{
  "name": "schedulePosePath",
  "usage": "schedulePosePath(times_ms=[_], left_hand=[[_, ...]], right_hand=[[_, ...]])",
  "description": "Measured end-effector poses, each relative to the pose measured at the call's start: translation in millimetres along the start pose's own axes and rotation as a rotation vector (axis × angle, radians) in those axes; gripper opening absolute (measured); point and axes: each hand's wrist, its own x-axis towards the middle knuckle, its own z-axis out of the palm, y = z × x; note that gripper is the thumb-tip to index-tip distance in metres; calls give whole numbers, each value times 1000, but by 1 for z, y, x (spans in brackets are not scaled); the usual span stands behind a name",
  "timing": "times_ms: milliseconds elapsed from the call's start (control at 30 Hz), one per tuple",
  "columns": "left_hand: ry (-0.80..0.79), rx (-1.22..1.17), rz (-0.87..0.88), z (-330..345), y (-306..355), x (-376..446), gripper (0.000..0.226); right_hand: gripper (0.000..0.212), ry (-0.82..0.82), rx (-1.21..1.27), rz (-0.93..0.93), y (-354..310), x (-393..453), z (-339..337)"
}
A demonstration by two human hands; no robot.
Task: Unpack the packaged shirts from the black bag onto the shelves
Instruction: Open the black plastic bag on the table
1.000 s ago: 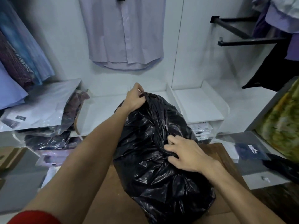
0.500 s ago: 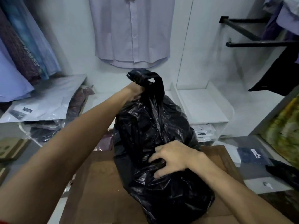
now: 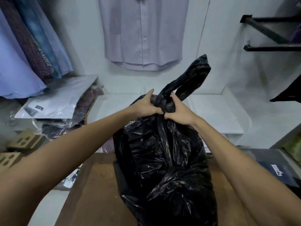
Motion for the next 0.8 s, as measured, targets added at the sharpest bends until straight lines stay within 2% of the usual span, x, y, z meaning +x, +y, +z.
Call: schedulePosePath(times_ms=[67, 133, 200, 267, 367, 400, 467, 500, 567, 600, 633, 667, 700, 767, 800], left_hand=[[4, -35, -10, 3, 4, -4, 125], [35, 27, 40, 5, 4, -9, 97], [111, 128, 74, 5, 1, -15, 70], [171, 142, 96, 3, 3, -20, 58], [182, -201, 33, -13, 8, -29, 44], [214, -301, -7, -22, 8, -31, 42], [271, -323, -99, -42, 0, -30, 42], [279, -281, -138, -52, -6, -30, 43], [245, -172, -176, -67, -12, -34, 45], [219, -104, -148, -71, -12, -36, 41], [199, -10, -83, -73, -9, -39, 34], [177, 139, -6, -72, -4, -45, 27], [133, 358, 84, -70, 2, -49, 30], [18, 839, 167, -59, 10, -54, 55], [-4, 1005, 130, -52, 15, -58, 64]], right_hand=[[91, -21, 85, -57, 0, 9, 0], [78, -63, 146, -85, 3, 18, -2], [65, -46, 221, -40, 4, 22, -3], [64, 30, 349, 40, 0, 23, -5], [59, 127, 430, 131, -2, 22, -17], [53, 112, 415, 163, 0, 21, -24], [31, -47, 387, 255, 1, 16, -39], [27, -167, 320, 281, 1, 14, -47], [59, -379, 26, 252, 4, 12, -61], [78, -427, -162, 212, 6, 13, -66], [84, -425, -337, 168, 6, 14, -67], [75, -410, -489, 136, 7, 15, -65], [58, -368, -584, 111, 7, 19, -62], [28, -263, -670, 62, 4, 24, -59], [31, -235, -674, 25, 2, 23, -60]])
